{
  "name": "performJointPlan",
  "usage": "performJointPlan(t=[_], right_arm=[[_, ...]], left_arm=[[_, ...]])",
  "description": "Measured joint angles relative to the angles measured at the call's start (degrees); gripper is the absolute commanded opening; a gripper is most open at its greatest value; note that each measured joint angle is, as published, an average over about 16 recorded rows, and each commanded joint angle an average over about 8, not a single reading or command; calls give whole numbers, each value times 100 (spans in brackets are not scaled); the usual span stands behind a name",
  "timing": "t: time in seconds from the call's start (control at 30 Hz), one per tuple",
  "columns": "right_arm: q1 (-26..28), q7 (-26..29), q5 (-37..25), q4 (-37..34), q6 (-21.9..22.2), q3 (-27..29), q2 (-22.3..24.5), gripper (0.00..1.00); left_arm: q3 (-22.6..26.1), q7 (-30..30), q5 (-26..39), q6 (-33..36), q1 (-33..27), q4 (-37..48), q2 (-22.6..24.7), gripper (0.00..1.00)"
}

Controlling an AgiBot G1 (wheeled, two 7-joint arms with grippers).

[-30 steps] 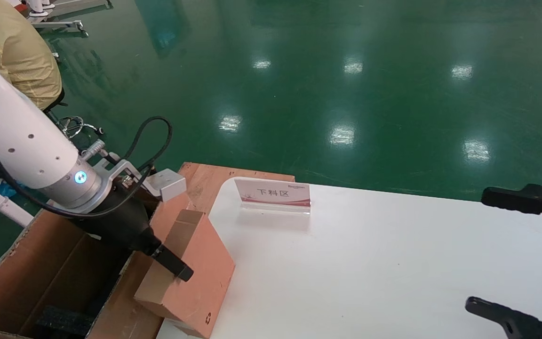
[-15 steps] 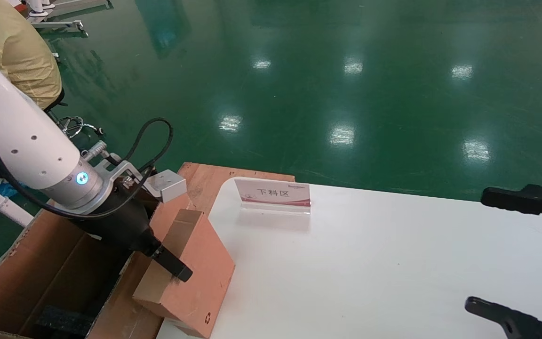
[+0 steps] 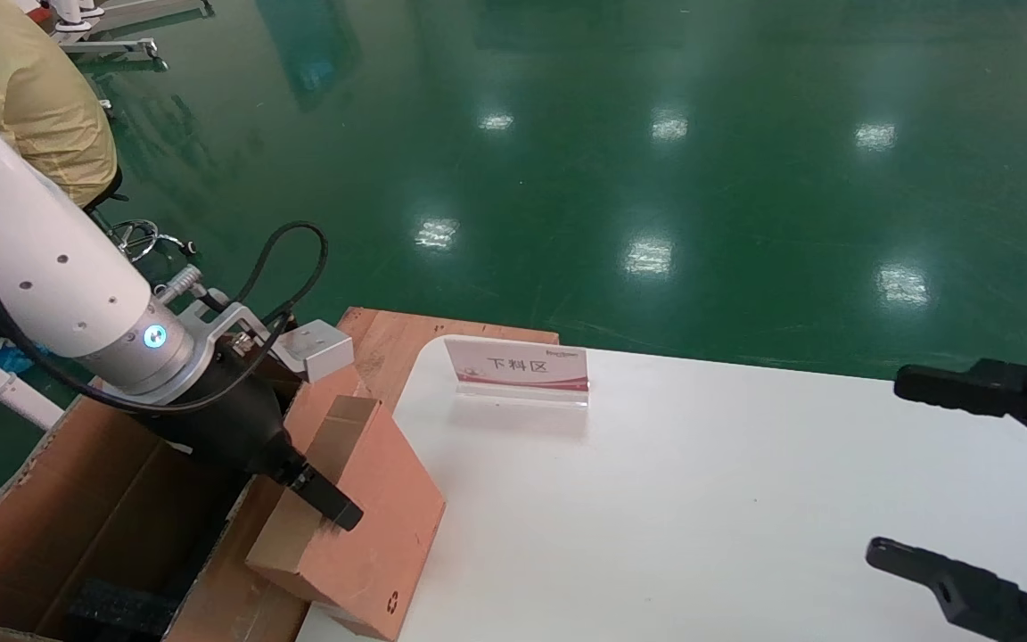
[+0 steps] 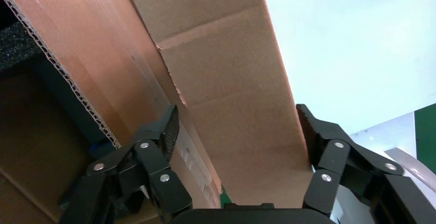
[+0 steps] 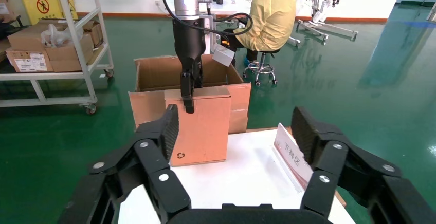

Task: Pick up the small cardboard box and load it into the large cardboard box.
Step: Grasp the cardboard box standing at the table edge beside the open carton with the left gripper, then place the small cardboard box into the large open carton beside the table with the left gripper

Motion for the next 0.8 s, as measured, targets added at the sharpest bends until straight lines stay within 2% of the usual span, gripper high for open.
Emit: performJointPlan(t=[0.53,0.8], right_arm=[[0,0,0,0,0,0,0,0],[1,-1,0,-2,-1,-2,0,0]], left_arm=[[-17,8,-4,-1,-22,33,8,0],[-176,39,166,101,-493,105,171,0]])
